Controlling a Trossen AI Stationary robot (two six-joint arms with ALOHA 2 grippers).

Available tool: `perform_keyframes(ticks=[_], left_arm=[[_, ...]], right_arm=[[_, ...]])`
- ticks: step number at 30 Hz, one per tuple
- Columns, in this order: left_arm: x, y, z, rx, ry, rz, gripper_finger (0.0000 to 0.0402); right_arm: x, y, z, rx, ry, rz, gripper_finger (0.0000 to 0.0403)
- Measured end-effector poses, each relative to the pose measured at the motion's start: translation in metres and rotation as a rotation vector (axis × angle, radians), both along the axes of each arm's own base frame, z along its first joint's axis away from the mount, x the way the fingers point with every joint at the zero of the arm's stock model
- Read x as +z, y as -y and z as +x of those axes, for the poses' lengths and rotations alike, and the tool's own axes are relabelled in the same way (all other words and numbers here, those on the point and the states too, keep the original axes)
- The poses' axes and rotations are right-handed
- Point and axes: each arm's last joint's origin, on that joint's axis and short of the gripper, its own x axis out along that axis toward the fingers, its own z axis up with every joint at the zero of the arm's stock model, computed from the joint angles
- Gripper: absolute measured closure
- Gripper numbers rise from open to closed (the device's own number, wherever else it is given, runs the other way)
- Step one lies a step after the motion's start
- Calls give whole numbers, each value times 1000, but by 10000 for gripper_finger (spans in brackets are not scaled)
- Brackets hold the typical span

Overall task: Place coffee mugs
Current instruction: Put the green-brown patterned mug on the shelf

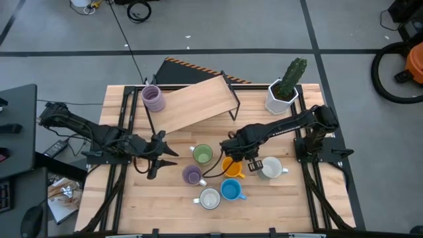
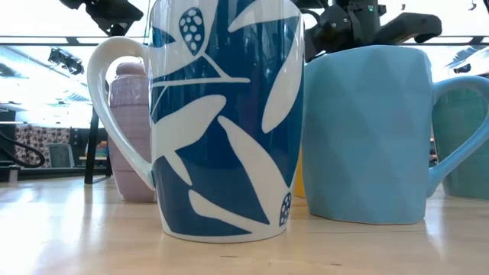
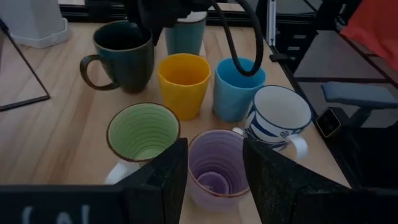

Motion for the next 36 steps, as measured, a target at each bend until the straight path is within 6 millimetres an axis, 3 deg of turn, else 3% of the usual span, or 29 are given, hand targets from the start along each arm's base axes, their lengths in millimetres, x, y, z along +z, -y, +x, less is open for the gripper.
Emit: perform_keyframes(ticks=[5,12,19,27,36], left_arm=[[0,0,0,7,0,3,241],[0,0,0,4,-2,-3,241],[3,8,-1,-220,18,-52,241],[6,9,0,-181,51,-51,241],[6,2,2,-64,65,-9,241]], right_arm=[[12,1,-4,-13,-22,-23,358],[46,-1,-4,-17,-15,-32,358],[93,5,1,6,104,-40,358],[130,41,5,-41,235,-38,358],[158,89,10,-89,383,-92,358]])
